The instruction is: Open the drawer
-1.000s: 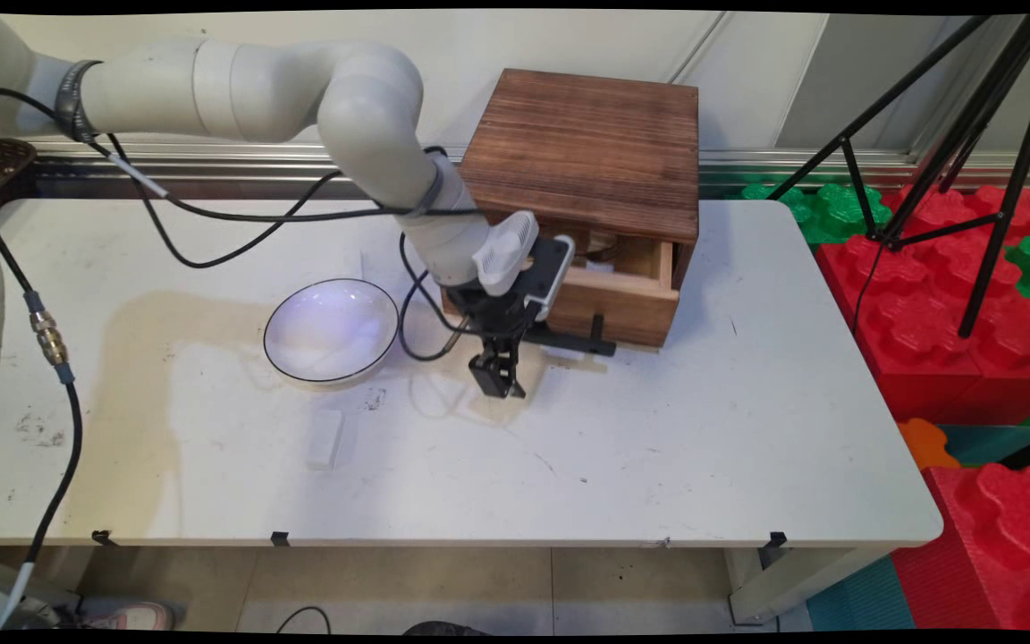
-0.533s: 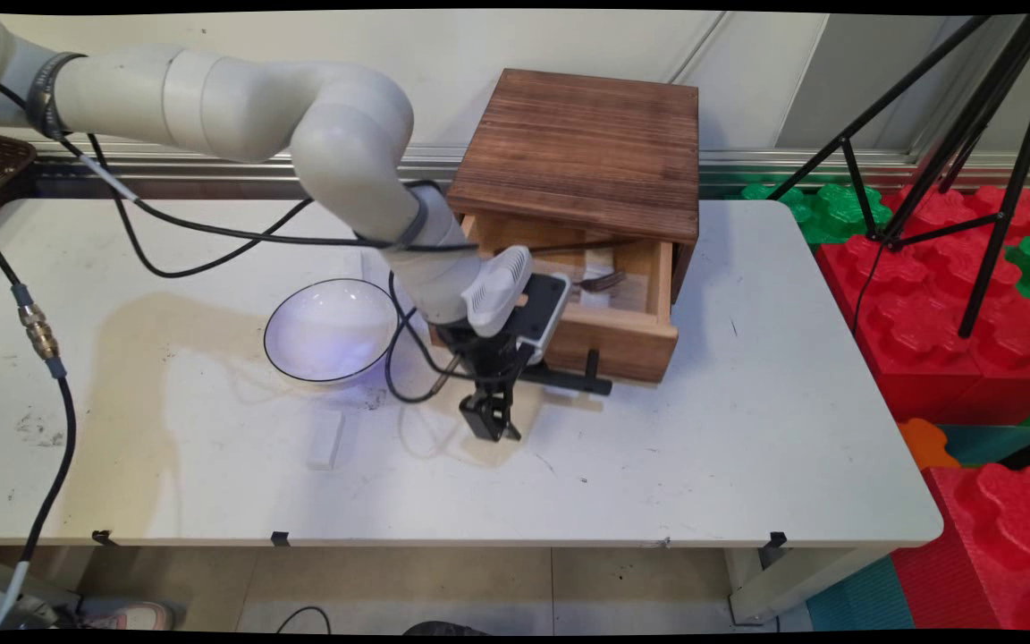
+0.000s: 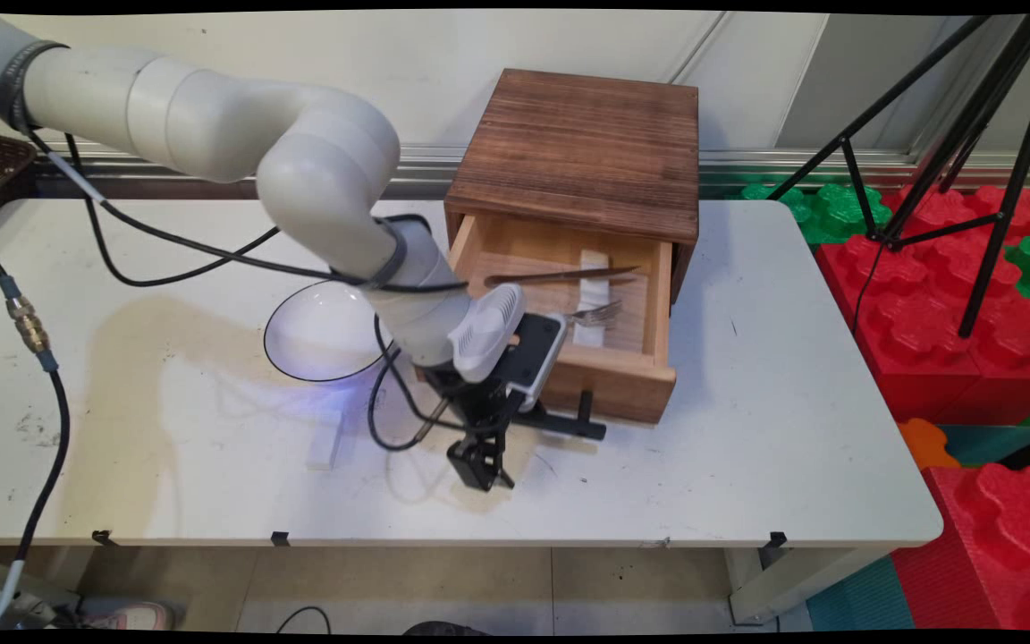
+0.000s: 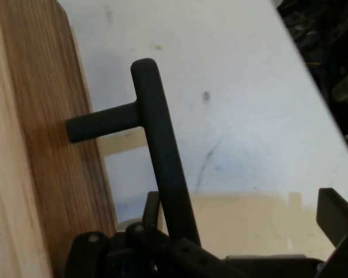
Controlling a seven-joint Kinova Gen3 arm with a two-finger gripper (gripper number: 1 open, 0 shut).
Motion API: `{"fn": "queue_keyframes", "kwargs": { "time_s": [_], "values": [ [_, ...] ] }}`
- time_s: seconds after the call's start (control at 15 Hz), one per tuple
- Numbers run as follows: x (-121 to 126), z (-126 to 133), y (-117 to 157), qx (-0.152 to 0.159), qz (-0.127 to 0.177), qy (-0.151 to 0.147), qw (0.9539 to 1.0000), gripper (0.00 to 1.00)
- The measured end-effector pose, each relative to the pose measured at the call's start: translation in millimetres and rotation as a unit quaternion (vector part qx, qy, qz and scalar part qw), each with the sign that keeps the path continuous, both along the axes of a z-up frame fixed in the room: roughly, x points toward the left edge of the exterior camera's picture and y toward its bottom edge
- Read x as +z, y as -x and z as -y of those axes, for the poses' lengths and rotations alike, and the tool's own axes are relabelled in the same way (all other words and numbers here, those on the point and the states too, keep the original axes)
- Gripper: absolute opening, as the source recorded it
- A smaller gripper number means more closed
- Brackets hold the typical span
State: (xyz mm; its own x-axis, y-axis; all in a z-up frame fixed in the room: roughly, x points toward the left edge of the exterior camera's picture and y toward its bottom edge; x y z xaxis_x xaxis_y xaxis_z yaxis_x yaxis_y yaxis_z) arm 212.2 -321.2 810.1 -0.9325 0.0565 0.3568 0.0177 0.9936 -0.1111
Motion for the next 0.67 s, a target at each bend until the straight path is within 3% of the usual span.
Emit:
{"fn": "queue_keyframes", "kwargs": {
  "time_s": [0.67],
  "values": [
    [2.1, -42.7, 10.4, -0.007, -0.011, -0.020, 0.9997, 1.00]
  ]
}}
